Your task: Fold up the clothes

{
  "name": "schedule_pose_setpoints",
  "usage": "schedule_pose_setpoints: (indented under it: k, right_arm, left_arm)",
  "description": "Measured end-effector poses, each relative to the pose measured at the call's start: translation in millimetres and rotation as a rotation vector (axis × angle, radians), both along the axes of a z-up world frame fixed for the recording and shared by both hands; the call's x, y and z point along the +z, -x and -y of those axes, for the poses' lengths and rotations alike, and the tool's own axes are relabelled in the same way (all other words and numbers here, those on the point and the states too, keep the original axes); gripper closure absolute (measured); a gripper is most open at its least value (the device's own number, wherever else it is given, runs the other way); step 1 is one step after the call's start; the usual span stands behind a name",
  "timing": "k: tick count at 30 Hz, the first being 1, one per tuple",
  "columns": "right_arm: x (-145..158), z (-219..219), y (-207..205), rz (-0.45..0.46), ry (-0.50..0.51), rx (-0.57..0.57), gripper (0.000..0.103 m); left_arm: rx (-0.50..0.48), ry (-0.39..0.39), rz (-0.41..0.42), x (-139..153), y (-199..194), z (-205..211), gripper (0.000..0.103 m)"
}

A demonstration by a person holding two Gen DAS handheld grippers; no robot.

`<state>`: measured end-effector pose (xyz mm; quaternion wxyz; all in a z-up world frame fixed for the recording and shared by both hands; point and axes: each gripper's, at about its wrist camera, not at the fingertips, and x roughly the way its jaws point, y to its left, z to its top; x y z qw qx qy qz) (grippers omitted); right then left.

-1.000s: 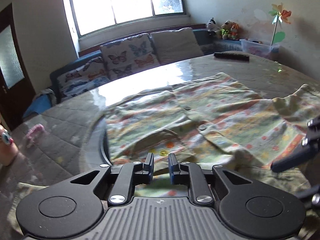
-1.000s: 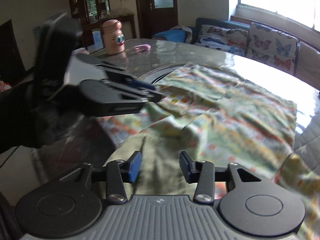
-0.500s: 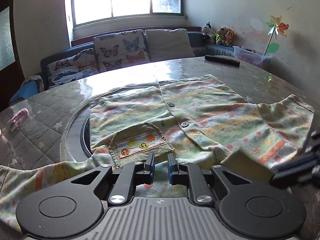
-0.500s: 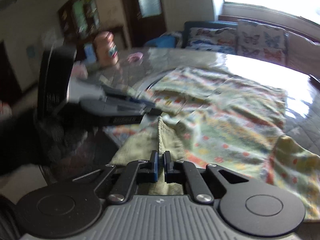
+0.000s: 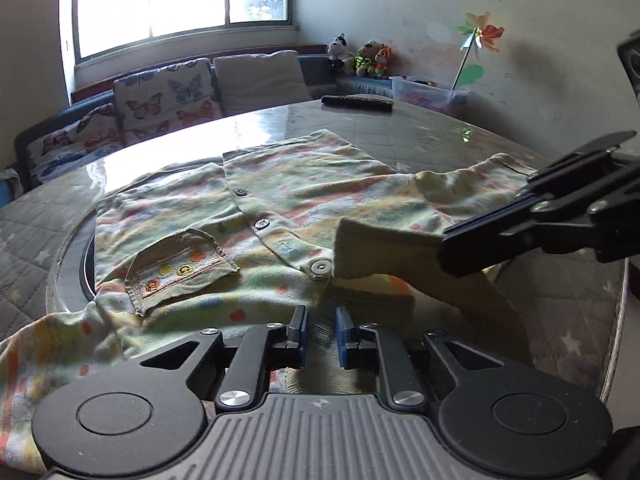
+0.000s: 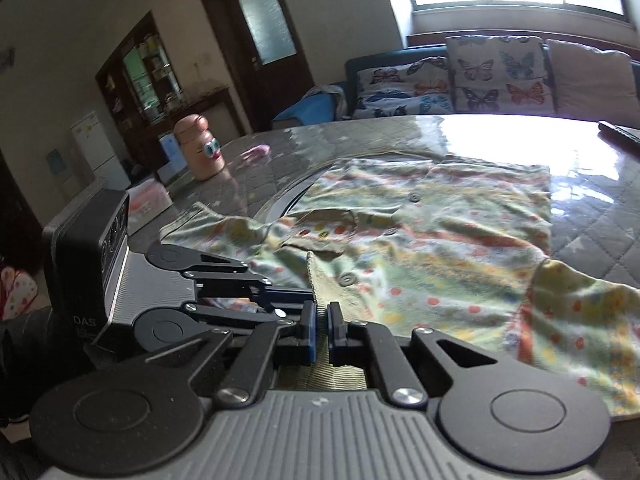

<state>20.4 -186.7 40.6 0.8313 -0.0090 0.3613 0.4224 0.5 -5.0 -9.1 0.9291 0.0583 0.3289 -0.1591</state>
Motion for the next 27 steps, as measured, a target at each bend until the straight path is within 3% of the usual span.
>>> schedule_pose_setpoints:
  k: [9,14,21,27]
  right_arm:
    - [-3,-15,4,-0.011,0.007,0.098,0.090]
    - [-1,-16,-5,0.020,-0.015,0.071,0.087]
    - [-31,-35,-14,0.033,0.116,0.073,0.086]
    - [-39,-46,7,0.143,0.198,0.124,0.082]
  left_arm:
    - [0.017,0.040,-0.001,10,25,-21,0.084]
    - [0.049,0.062,0.026,20,43,-35,0.083]
    - [0.136,0.085,0.075,38,51,-55,0.083]
    - [0.080,0.089,0.065,34,38,-34,0.083]
